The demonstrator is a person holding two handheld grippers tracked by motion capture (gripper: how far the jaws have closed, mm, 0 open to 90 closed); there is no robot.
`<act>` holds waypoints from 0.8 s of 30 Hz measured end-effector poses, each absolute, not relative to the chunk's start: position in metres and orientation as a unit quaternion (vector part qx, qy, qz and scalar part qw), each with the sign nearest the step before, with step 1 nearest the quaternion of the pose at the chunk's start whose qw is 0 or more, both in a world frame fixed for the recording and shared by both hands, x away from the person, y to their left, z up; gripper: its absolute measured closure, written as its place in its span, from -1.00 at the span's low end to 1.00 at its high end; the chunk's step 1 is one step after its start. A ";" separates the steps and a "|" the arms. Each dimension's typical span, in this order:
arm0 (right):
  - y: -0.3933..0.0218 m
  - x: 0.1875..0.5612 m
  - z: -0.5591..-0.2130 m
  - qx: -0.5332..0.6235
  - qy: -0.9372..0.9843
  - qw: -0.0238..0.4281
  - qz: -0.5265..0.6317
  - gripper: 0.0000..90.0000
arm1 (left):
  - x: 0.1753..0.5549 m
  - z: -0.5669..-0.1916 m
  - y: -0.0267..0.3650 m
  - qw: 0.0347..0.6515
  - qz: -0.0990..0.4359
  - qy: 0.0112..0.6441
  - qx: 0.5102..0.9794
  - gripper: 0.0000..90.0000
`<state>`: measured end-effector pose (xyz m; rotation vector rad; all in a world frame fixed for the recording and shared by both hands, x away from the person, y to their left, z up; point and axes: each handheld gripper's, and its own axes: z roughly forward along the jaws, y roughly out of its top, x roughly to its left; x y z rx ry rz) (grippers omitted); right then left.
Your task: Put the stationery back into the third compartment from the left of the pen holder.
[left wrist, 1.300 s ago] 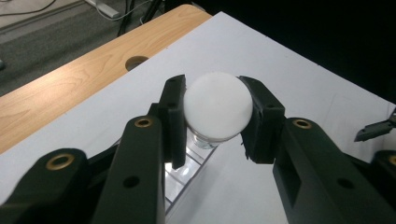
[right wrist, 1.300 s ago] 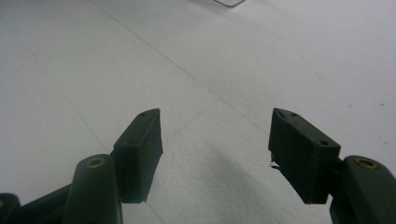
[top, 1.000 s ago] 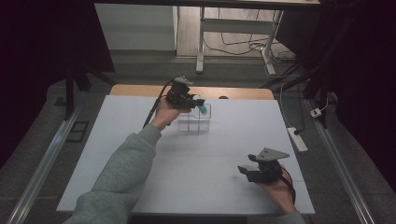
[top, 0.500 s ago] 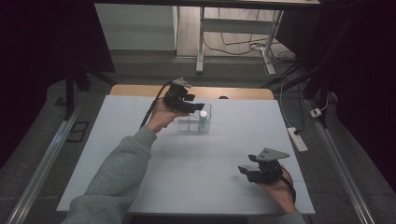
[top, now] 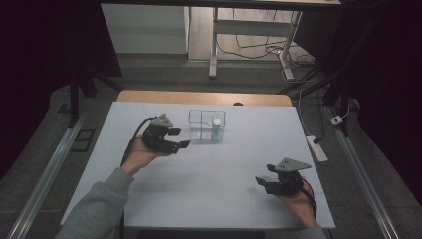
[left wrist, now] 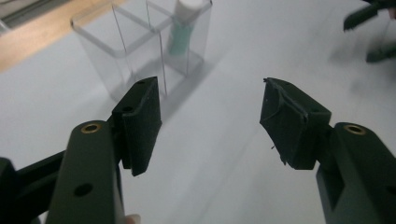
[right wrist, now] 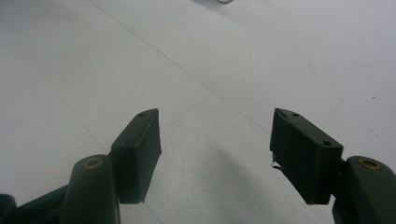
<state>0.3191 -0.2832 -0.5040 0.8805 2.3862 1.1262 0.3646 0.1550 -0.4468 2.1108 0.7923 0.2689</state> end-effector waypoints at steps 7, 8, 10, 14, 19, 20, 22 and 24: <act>-0.286 0.319 -0.504 0.310 0.846 0.178 0.396 -0.27 | 0.334 -0.462 0.180 0.430 0.101 0.329 0.835 -0.17; -0.287 0.319 -0.505 0.310 0.845 0.177 0.397 -0.27 | 0.331 -0.465 0.183 0.429 0.101 0.332 0.834 -0.16; -0.289 0.320 -0.505 0.312 0.844 0.178 0.398 -0.27 | 0.323 -0.471 0.189 0.426 0.102 0.337 0.833 -0.16; -0.292 0.319 -0.505 0.315 0.842 0.181 0.399 -0.27 | 0.307 -0.484 0.201 0.422 0.104 0.348 0.831 -0.16; -0.295 0.319 -0.504 0.315 0.840 0.180 0.403 -0.27 | 0.288 -0.501 0.217 0.412 0.112 0.362 0.829 -0.17; -0.296 0.319 -0.504 0.315 0.840 0.182 0.403 -0.27 | 0.284 -0.504 0.220 0.411 0.114 0.365 0.828 -0.17; -0.296 0.319 -0.504 0.315 0.838 0.182 0.407 -0.27 | 0.280 -0.508 0.226 0.409 0.114 0.371 0.826 -0.17; -0.295 0.319 -0.504 0.314 0.839 0.182 0.406 -0.27 | 0.277 -0.509 0.231 0.411 0.117 0.374 0.823 -0.17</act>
